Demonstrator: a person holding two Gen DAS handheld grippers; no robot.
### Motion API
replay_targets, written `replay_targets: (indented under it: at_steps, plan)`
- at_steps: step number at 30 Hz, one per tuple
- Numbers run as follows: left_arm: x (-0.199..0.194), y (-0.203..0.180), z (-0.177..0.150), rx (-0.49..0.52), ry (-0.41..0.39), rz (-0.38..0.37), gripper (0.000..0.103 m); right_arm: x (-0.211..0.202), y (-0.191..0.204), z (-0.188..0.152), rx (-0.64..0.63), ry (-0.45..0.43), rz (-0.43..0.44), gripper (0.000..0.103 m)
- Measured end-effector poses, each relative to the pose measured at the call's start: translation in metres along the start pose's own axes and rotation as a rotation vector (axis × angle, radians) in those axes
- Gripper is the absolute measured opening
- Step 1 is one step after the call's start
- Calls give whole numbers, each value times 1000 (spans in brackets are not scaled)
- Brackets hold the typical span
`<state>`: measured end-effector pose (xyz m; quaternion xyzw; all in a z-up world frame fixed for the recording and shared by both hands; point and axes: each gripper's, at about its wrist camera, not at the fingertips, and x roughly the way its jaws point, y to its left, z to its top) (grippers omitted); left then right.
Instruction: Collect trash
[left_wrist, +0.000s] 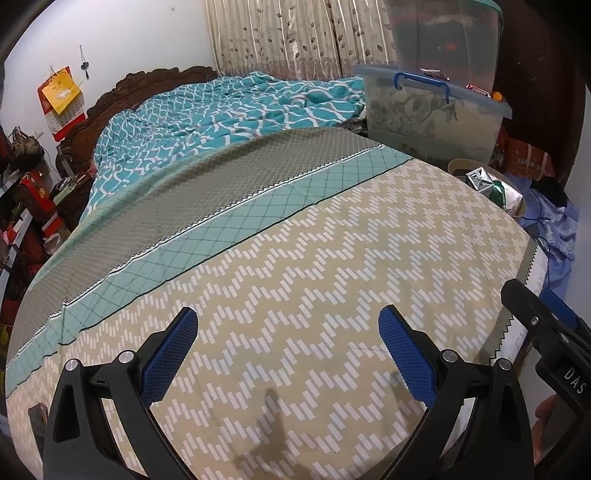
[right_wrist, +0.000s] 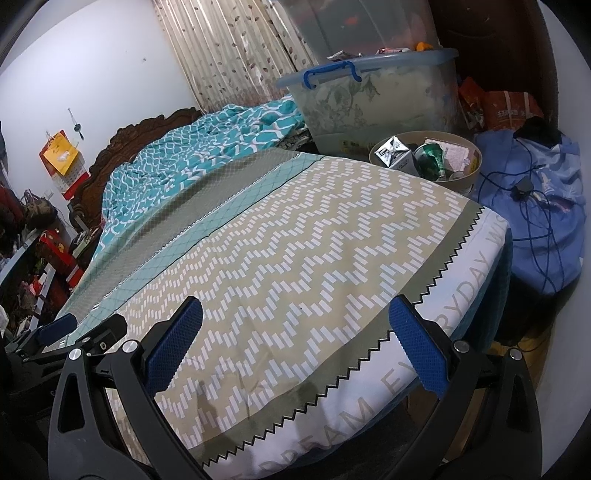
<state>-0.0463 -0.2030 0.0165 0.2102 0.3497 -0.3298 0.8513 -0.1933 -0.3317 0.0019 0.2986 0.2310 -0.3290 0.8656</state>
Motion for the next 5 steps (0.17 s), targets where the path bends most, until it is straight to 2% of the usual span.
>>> replay_targets:
  at_steps: [5]
  plan:
    - [4,1,-1,-6,19,-6,94,1,0,-2,1,3,0,100]
